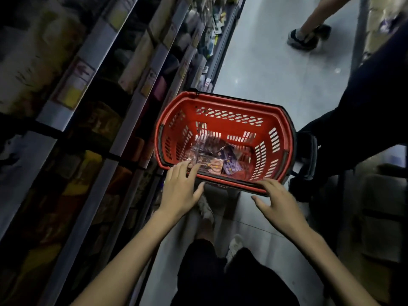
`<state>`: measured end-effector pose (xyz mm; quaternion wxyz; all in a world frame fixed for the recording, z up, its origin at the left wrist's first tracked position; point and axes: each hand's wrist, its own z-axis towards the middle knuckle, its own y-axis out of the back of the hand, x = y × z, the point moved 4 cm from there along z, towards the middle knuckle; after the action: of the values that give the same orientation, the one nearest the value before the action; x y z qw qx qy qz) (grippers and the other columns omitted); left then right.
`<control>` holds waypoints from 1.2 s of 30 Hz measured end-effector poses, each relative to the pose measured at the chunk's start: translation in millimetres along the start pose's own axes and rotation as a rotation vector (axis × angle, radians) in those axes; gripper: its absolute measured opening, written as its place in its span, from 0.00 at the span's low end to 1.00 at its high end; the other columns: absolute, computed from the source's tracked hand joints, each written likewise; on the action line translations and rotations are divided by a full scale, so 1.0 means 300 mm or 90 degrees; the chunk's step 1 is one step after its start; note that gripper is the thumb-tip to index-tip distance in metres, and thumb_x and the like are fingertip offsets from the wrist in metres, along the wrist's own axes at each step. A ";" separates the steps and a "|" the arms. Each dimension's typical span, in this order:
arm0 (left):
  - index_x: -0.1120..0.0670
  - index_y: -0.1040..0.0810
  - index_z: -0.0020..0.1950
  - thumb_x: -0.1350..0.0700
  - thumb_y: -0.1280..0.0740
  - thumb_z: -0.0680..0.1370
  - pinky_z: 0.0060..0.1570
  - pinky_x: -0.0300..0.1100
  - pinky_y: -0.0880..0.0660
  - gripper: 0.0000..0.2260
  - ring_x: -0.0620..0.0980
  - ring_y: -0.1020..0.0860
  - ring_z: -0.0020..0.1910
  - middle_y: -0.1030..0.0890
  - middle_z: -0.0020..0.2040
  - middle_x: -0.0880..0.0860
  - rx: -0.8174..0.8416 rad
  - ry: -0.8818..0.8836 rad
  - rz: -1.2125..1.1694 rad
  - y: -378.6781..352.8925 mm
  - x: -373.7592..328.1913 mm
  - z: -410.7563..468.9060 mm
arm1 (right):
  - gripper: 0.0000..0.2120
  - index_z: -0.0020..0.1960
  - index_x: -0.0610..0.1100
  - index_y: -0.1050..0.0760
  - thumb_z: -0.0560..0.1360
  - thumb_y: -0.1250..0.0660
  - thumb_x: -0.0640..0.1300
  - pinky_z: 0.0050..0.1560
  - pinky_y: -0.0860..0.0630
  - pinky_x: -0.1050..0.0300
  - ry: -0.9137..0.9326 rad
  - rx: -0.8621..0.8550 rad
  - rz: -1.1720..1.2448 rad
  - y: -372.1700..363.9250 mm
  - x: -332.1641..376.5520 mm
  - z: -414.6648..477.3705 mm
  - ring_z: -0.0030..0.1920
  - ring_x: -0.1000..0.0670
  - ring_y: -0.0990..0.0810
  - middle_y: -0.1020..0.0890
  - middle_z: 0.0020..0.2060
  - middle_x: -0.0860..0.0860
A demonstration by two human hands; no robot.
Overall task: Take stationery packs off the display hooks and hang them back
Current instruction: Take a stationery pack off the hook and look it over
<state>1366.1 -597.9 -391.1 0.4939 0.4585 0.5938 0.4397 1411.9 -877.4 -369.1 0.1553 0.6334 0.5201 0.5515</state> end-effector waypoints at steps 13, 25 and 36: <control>0.49 0.26 0.74 0.35 0.51 0.82 0.37 0.46 0.25 0.29 0.56 0.16 0.40 0.14 0.44 0.53 0.156 0.046 0.005 -0.236 0.084 0.332 | 0.21 0.68 0.43 0.25 0.77 0.30 0.48 0.54 0.27 0.50 -0.081 0.236 -0.135 -0.116 -0.064 0.615 0.60 0.40 0.21 0.20 0.58 0.42; 0.50 0.16 0.53 0.45 0.43 0.77 0.42 0.46 0.24 0.18 0.53 0.16 0.43 0.15 0.43 0.50 0.195 0.173 0.006 -0.297 0.096 0.344 | 0.47 0.78 0.41 0.39 0.68 0.23 0.58 0.77 0.40 0.38 -0.155 0.340 -0.194 -0.618 -0.414 1.097 0.76 0.32 0.38 0.35 0.75 0.32; 0.51 0.16 0.52 0.46 0.44 0.77 0.43 0.47 0.24 0.19 0.54 0.17 0.44 0.15 0.44 0.50 0.185 0.185 0.007 -0.289 0.099 0.343 | 0.39 0.74 0.37 0.33 0.72 0.22 0.53 0.68 0.40 0.50 -0.176 0.249 -0.033 -0.659 -0.402 1.079 0.73 0.37 0.30 0.27 0.72 0.37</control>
<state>1455.6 -578.4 -493.9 0.3288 0.4600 0.7135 0.4138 1611.9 -774.4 -697.4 0.1135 0.7073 0.6071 0.3439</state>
